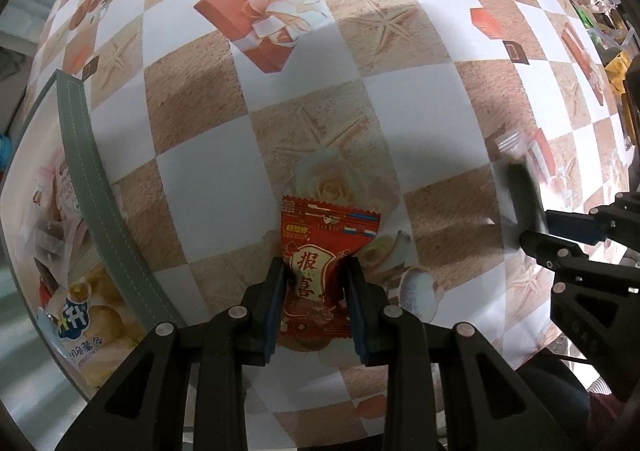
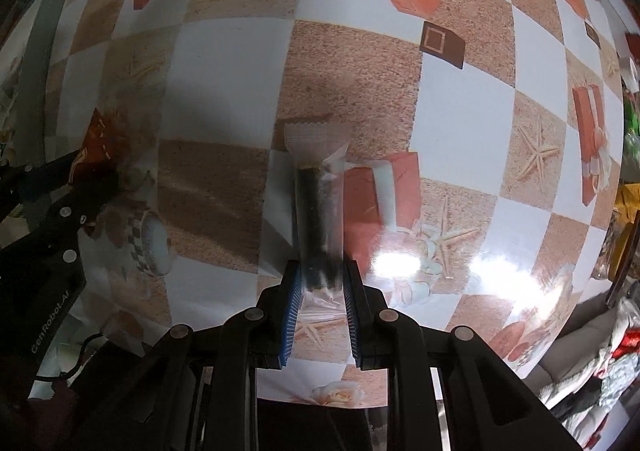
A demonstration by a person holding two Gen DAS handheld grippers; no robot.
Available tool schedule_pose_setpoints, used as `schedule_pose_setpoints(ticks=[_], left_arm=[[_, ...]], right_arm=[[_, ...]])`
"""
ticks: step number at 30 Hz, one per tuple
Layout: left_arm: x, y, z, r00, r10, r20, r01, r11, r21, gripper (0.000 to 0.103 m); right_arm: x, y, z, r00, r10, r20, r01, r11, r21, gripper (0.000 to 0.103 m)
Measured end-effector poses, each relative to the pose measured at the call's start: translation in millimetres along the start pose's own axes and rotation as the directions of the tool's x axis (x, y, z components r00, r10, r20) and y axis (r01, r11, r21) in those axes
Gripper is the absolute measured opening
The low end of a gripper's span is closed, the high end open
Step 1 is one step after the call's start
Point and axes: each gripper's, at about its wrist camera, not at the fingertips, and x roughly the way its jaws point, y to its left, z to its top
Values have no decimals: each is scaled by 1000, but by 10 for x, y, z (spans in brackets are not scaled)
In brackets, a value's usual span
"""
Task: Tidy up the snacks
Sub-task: 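Carry the red packet in the left gripper over the box while the right gripper carries the dark stick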
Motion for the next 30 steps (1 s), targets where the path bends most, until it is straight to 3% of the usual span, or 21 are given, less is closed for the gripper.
schedule_pose_setpoints(ticks=[4, 25, 27, 28, 29, 30], left_arm=[[10, 12, -18, 1000, -1, 0, 1, 1000, 1, 32], [-21, -5, -27, 1000, 3, 1, -3, 1000, 11, 32], [-22, -4, -27, 1000, 2, 1, -2, 1000, 12, 32], [-22, -3, -27, 1000, 3, 1, -3, 1000, 13, 32], [-21, -3, -27, 1000, 3, 0, -3, 1000, 13, 32], [-25, -6, -32, 1000, 4, -2, -4, 1000, 13, 32]], right_arm=[[4, 124, 5, 1000, -2, 2, 2, 1000, -8, 23], [-11, -15, 14, 1000, -2, 10, 3, 1000, -19, 23], [-8, -13, 9, 1000, 18, 8, -18, 1000, -15, 40], [0, 6, 13, 999, 52, 4, -52, 998, -21, 92], [130, 42, 6, 995, 69, -67, -71, 997, -31, 101], [245, 42, -20, 994, 29, -107, -33, 999, -37, 103]])
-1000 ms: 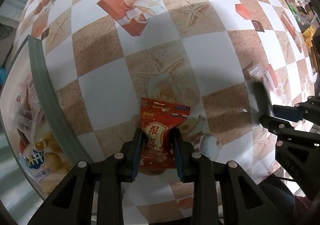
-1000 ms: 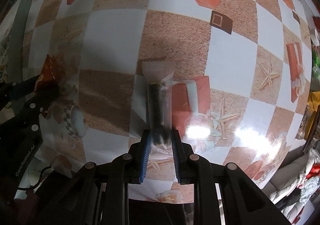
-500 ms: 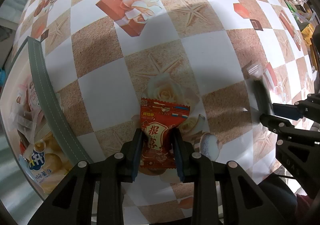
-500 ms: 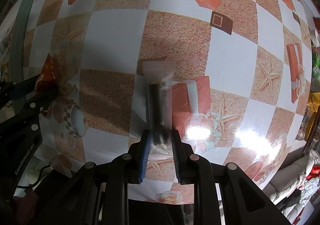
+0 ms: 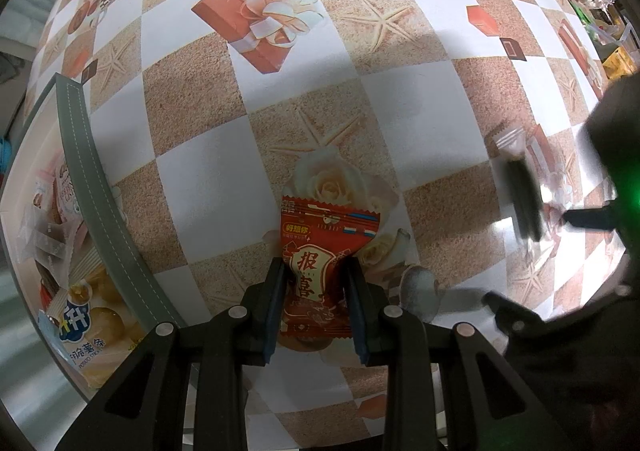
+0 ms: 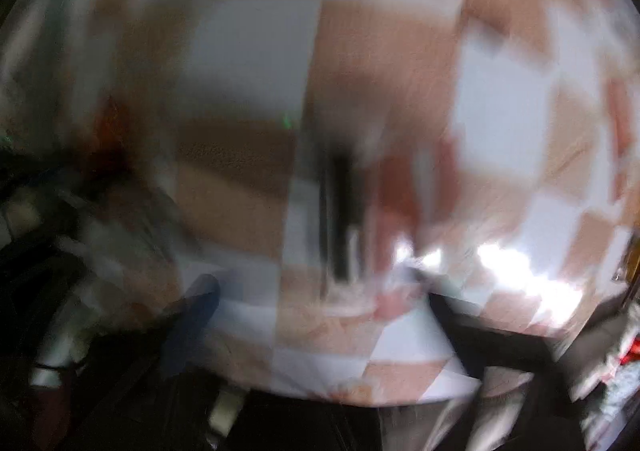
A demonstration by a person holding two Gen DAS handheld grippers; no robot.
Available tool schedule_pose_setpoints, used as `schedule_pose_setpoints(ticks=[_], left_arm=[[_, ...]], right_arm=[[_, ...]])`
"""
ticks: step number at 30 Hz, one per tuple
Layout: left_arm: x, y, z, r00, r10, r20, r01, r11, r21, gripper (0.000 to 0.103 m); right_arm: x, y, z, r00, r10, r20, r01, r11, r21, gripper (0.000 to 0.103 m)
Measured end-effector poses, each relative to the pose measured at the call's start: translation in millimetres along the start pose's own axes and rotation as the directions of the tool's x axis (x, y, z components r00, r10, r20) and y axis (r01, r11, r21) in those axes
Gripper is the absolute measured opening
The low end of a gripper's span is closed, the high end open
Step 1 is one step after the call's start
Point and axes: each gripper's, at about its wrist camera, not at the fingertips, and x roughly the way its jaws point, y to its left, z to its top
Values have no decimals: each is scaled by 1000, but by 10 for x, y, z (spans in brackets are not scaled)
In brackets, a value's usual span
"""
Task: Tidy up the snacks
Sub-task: 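Carry the red packet in the left gripper over the box while the right gripper carries the dark stick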
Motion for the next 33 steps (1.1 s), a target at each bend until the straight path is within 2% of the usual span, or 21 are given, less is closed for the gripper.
schedule_pose_setpoints(ticks=[1, 2, 10, 15, 18, 19, 20, 21, 22, 28, 33], left_arm=[[1, -2, -7, 1000, 1, -1, -1, 1000, -1, 32], [2, -8, -10, 1000, 1, 0, -1, 1000, -3, 32], [-18, -3, -9, 1000, -2, -1, 2, 1000, -13, 32], [-27, -2, 2, 1000, 0, -1, 0, 1000, -11, 32], [-25, 11, 9, 1000, -4, -6, 4, 1000, -11, 32], [-25, 14, 15, 1000, -11, -12, 11, 1000, -13, 32], [-26, 21, 21, 999, -30, -19, 30, 999, -19, 32], [-18, 34, 23, 999, -44, -23, 44, 999, -23, 31], [-19, 38, 21, 998, -58, -27, 57, 998, -27, 30], [-203, 87, 6, 996, -90, 22, 90, 996, -21, 30], [-382, 230, 32, 992, -105, 67, 109, 992, -59, 30]], right_arm=[[9, -36, -57, 998, -34, 47, 33, 999, 17, 103], [-3, -67, -83, 997, -24, 69, 22, 999, 35, 103], [-32, -328, -73, 998, 11, 67, -18, 995, 99, 103], [-26, -426, -69, 997, 5, 74, -13, 994, 110, 101], [-97, -417, -83, 994, -7, 109, -4, 995, 103, 84], [-141, -390, -58, 993, -12, 117, 0, 995, 96, 71], [-197, -374, -39, 991, -19, 130, 8, 996, 86, 51], [-236, -371, -32, 990, -22, 141, 11, 997, 81, 39], [-272, -377, -20, 988, -22, 150, 11, 997, 79, 18], [-359, -589, -3, 983, 81, 165, -101, 987, 122, 17], [-539, -696, 10, 976, 107, 191, -131, 984, 117, 17]])
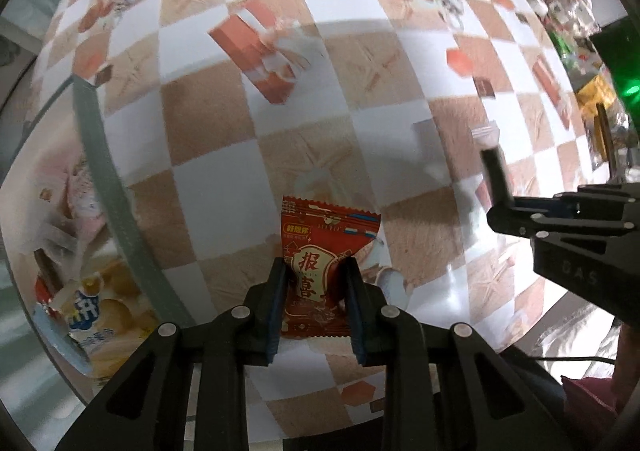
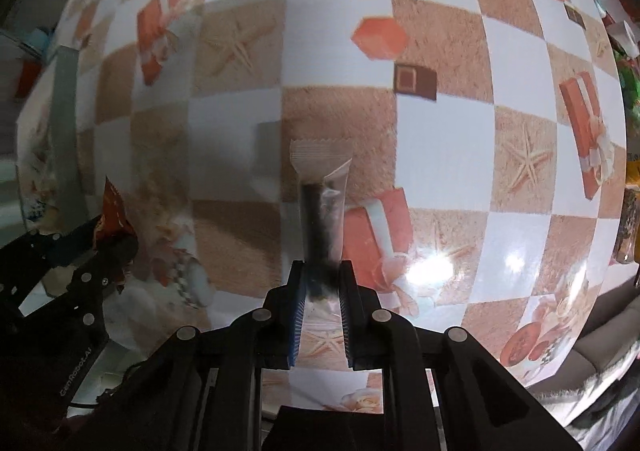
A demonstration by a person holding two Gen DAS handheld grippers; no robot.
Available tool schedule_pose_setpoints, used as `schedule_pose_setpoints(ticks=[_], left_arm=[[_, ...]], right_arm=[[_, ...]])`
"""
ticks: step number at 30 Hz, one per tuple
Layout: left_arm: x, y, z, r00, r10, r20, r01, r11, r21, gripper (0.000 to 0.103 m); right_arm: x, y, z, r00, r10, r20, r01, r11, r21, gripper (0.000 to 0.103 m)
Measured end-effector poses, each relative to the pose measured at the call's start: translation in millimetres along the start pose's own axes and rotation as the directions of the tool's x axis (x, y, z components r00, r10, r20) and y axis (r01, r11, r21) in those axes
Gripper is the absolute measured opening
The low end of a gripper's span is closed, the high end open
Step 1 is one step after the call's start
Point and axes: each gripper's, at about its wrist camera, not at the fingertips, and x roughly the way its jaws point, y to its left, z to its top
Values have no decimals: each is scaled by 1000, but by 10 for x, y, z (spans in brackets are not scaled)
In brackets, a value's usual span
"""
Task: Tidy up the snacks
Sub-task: 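Carry the red packet in the left gripper over the box while the right gripper carries the dark stick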
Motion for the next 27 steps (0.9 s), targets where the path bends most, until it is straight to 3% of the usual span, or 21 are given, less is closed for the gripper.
schedule_pose_setpoints(ticks=[8, 16, 27], left_arm=[[-357, 422, -2, 996, -8, 84, 19, 992, -124, 30], [-597, 802, -174, 991, 17, 132, 17, 968, -250, 30], [-777, 1515, -498, 982, 88, 168, -8, 906, -423, 30]], right_arm=[[-284, -54, 7, 999, 34, 39, -33, 999, -32, 17], [-535, 134, 85, 996, 63, 59, -57, 992, -110, 17], [-806, 897, 90, 993, 97, 61, -77, 959, -274, 18]])
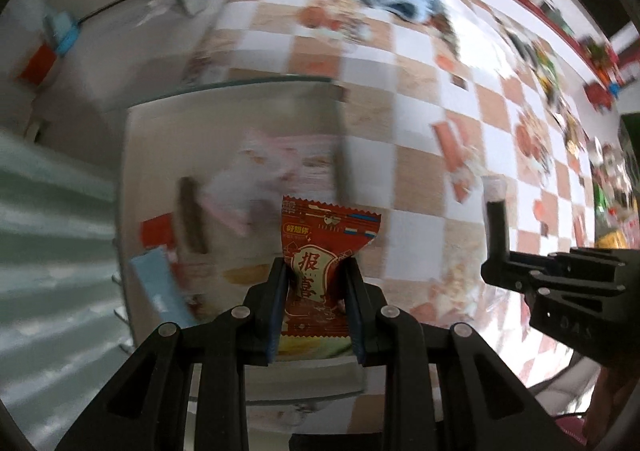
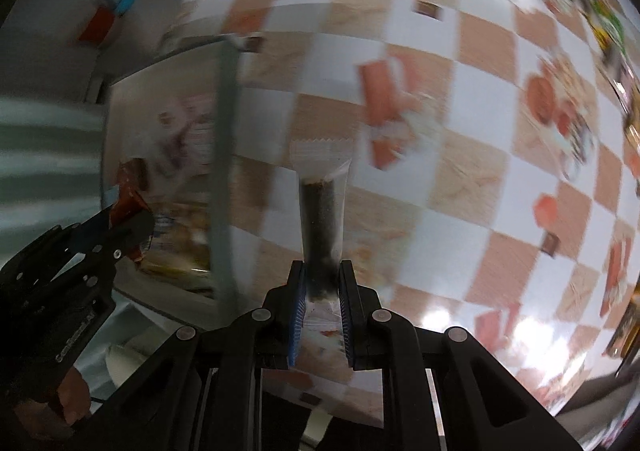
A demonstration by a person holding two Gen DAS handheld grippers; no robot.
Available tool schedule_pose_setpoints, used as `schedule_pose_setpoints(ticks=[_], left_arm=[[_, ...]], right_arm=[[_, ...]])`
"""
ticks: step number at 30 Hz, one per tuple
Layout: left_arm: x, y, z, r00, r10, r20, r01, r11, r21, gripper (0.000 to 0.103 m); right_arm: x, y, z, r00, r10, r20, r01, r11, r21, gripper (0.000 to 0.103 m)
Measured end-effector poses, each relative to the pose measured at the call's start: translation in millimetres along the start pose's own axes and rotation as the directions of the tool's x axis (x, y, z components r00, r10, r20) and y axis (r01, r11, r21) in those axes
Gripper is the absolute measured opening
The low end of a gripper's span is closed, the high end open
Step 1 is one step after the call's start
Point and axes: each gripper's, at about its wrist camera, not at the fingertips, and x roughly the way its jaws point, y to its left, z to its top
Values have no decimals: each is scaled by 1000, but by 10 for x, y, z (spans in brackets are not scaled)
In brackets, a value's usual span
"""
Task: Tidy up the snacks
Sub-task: 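Carry the red packet in the left gripper over the box while the right gripper carries the dark stick, then open the left gripper to drop the red packet while the right gripper releases the dark stick into the box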
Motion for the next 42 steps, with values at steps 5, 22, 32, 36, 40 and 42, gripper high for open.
schedule_pose_setpoints(ticks=[5, 22, 32, 36, 40, 42], left_arm=[[-26, 382, -16, 1000, 29, 6, -29, 997, -74, 30], [193, 812, -175, 997, 41, -69, -50, 989, -137, 30], [282, 895, -229, 995, 22, -96, -38, 986, -164, 42], [232, 934, -248, 997, 23, -67, -36, 980, -198, 78], [239, 933, -225, 997, 9, -81, -25, 979, -202, 80], [246, 916, -213, 996, 17, -90, -35, 979, -202, 84]], right_arm=[[18, 347, 38, 1000, 12, -8, -13, 997, -79, 18], [265, 1238, 246, 998, 33, -54, -45, 974, -222, 18], [493, 1507, 300, 996, 0, -86, -23, 966, -257, 18], [581, 1552, 354, 996, -8, -91, -15, 969, -246, 41], [512, 1536, 384, 999, -14, -53, 1, 971, -239, 79], [496, 1520, 390, 998, -13, -56, -1, 972, -235, 79]])
